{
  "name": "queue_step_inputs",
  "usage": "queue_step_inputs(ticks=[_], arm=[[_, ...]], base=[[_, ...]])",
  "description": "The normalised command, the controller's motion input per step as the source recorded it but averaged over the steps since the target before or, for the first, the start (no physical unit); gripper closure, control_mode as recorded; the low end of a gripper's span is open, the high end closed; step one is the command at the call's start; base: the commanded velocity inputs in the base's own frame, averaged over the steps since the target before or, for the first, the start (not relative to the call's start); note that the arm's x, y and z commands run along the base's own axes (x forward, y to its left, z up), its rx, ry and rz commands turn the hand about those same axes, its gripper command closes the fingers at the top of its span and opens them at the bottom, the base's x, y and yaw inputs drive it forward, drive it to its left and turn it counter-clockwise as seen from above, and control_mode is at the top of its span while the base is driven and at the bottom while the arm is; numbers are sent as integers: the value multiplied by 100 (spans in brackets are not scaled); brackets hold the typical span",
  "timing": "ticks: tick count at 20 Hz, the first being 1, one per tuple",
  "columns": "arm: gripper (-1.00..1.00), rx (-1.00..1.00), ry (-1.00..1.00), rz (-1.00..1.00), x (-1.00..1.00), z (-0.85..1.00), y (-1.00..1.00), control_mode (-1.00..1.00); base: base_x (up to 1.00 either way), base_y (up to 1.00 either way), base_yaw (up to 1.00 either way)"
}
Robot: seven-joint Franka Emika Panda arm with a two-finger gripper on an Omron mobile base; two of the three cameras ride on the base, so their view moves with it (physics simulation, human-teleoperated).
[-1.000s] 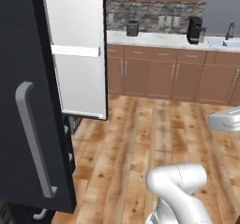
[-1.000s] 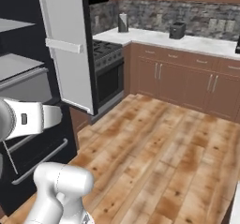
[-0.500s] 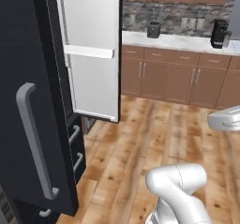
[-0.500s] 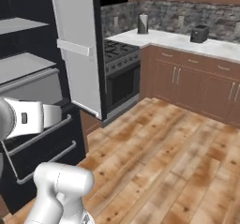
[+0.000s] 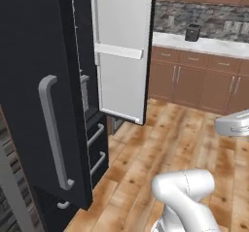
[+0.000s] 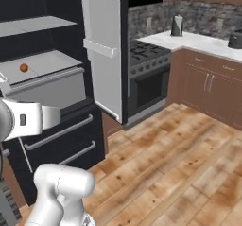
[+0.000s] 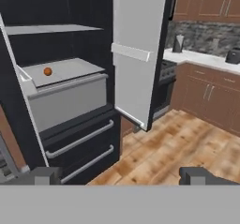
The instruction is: Retrieve the orange and mango from the fridge and place them into the bowl on the dining table.
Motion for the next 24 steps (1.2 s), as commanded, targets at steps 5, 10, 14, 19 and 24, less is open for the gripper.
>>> queue_step_inputs(ticks=[5,10,14,19,24], arm=[[-100,0,0,0,0,0,0,100],[-100,0,0,0,0,0,0,100],[-100,0,0,0,0,0,0,100],[-100,0,0,0,0,0,0,100],[-100,0,0,0,0,0,0,100]], base=[[54,-22,26],[59,-20,25],[48,-7,26],[20,0,31],[29,0,31]])
